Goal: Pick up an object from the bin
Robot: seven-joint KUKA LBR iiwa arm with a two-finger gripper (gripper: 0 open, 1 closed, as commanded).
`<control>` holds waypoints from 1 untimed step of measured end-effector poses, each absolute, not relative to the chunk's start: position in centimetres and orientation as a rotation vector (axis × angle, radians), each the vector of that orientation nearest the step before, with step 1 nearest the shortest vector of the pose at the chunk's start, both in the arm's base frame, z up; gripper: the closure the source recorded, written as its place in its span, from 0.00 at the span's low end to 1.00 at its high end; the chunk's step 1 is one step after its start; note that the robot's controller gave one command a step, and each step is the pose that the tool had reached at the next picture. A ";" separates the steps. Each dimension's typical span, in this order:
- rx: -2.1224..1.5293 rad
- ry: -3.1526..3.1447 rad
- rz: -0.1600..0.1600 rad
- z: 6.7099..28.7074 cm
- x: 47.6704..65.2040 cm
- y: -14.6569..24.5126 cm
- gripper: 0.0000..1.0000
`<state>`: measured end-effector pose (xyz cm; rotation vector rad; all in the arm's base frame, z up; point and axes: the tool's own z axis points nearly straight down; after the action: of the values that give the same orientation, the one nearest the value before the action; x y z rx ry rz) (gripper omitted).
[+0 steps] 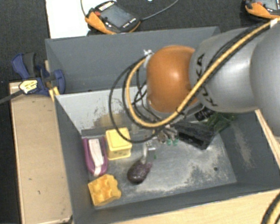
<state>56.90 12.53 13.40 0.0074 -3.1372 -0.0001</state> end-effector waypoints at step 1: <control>-0.001 -3.144 -0.002 13.9 57.1 12.5 0.00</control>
Offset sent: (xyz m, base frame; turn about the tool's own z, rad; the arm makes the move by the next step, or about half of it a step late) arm -0.0229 0.0033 -0.0640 -0.3588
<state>57.07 12.46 13.88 -0.0006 -3.1441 -0.0015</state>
